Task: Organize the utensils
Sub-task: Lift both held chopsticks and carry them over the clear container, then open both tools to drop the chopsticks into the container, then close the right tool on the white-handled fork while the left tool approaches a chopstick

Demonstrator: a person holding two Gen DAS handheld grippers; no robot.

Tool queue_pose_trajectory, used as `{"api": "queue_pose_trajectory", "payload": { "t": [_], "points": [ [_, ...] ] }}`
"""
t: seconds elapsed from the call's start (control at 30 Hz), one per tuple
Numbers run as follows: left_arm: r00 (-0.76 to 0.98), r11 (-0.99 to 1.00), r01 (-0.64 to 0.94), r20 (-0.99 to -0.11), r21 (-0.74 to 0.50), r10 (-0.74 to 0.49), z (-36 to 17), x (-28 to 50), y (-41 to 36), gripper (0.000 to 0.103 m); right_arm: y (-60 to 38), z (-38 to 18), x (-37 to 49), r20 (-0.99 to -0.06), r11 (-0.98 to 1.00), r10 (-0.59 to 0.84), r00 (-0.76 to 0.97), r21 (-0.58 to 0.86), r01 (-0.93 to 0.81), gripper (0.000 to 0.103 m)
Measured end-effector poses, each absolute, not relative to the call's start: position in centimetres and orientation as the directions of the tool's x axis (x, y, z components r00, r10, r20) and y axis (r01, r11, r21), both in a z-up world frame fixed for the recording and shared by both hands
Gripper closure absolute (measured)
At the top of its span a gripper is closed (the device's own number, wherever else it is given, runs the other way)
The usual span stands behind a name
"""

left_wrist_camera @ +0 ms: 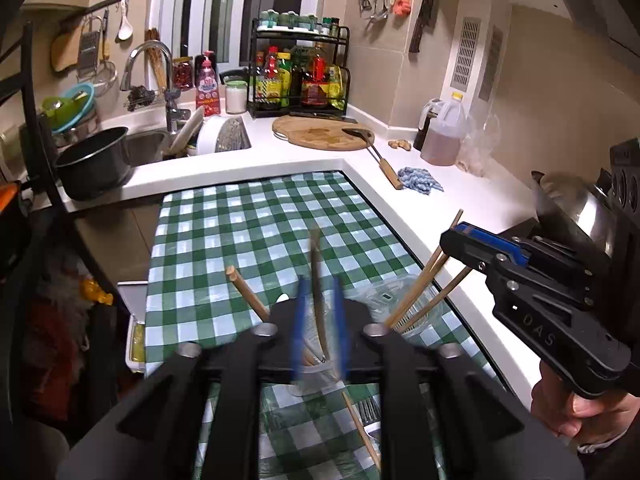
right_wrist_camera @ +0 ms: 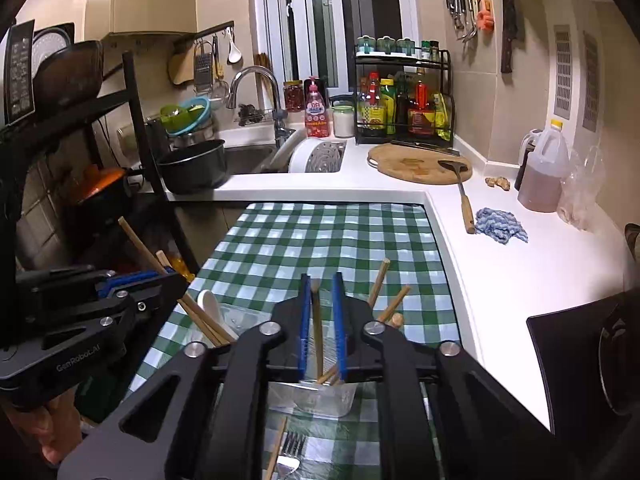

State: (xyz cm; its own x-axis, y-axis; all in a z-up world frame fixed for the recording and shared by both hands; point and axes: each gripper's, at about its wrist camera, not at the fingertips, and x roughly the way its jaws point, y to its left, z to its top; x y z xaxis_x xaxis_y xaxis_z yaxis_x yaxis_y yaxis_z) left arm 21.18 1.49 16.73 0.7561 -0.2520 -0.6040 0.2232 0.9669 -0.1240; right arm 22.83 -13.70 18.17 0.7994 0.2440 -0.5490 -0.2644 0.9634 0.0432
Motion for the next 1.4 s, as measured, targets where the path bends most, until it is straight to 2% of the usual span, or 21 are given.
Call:
{"api": "queue_pose_trajectory", "payload": {
  "t": [0.13, 0.3, 0.47, 0.6, 0.77, 0.87, 0.97, 1.0, 1.07, 1.23, 1.4],
  "points": [
    [0.821, 0.969, 0.207, -0.515, -0.135, -0.247, 19.0, 18.9, 2.4, 0.075, -14.5, 19.6, 21.6, -0.525, 0.972, 0.208, 0.826, 0.018, -0.233, 0.077],
    [0.883, 0.977, 0.172, -0.420, -0.122, -0.208, 21.2, 14.5, 3.2, 0.075, -15.6, 22.4, 17.8, -0.458, 0.977, 0.187, 0.869, -0.008, -0.214, 0.076],
    [0.899, 0.986, 0.134, -0.407, -0.101, -0.164, 19.9, 9.8, 3.5, 0.075, -16.0, 23.3, 12.5, -0.403, 0.974, 0.194, 0.895, -0.029, -0.224, 0.075],
    [0.898, 0.990, 0.092, -0.421, -0.109, -0.130, 16.5, 6.1, 4.1, 0.075, -15.6, 21.4, 8.1, -0.399, 0.969, 0.222, 0.890, -0.010, -0.247, 0.075],
    [0.878, 0.994, 0.035, -0.472, -0.106, -0.081, 11.4, 2.5, 5.2, 0.075, -15.2, 16.0, 4.3, -0.439, 0.971, 0.234, 0.867, 0.060, -0.232, 0.075],
    [0.873, 0.996, 0.016, -0.484, -0.092, -0.059, 8.7, 0.8, 5.7, 0.075, -14.7, 11.5, 2.3, -0.498, 0.973, 0.230, 0.836, 0.084, -0.217, 0.075],
    [0.865, 0.997, 0.006, -0.500, -0.076, -0.043, 6.3, -0.6, 5.9, 0.075, -14.5, 8.2, 1.3, -0.545, 0.974, 0.222, 0.808, 0.087, -0.209, 0.081],
    [0.849, 0.996, 0.000, -0.527, -0.086, -0.046, 5.3, -0.7, 6.2, 0.075, -14.4, 6.8, 1.0, -0.565, 0.974, 0.221, 0.795, 0.088, -0.208, 0.087],
    [0.831, 0.994, 0.001, -0.553, -0.113, -0.064, 4.6, -0.5, 6.6, 0.075, -14.1, 4.8, 0.8, -0.594, 0.976, 0.210, 0.777, 0.075, -0.206, 0.088],
    [0.844, 0.993, -0.022, -0.535, -0.118, -0.045, 4.7, -0.8, 7.4, 0.075, -14.4, 1.5, 1.2, -0.649, 0.979, 0.193, 0.736, 0.082, -0.185, 0.088],
    [0.825, 0.986, -0.033, -0.561, -0.164, -0.066, 4.0, -0.5, 8.1, 0.075, -14.1, -0.3, 2.3, -0.686, 0.976, 0.210, 0.697, 0.113, -0.184, 0.087]
  ]
}}
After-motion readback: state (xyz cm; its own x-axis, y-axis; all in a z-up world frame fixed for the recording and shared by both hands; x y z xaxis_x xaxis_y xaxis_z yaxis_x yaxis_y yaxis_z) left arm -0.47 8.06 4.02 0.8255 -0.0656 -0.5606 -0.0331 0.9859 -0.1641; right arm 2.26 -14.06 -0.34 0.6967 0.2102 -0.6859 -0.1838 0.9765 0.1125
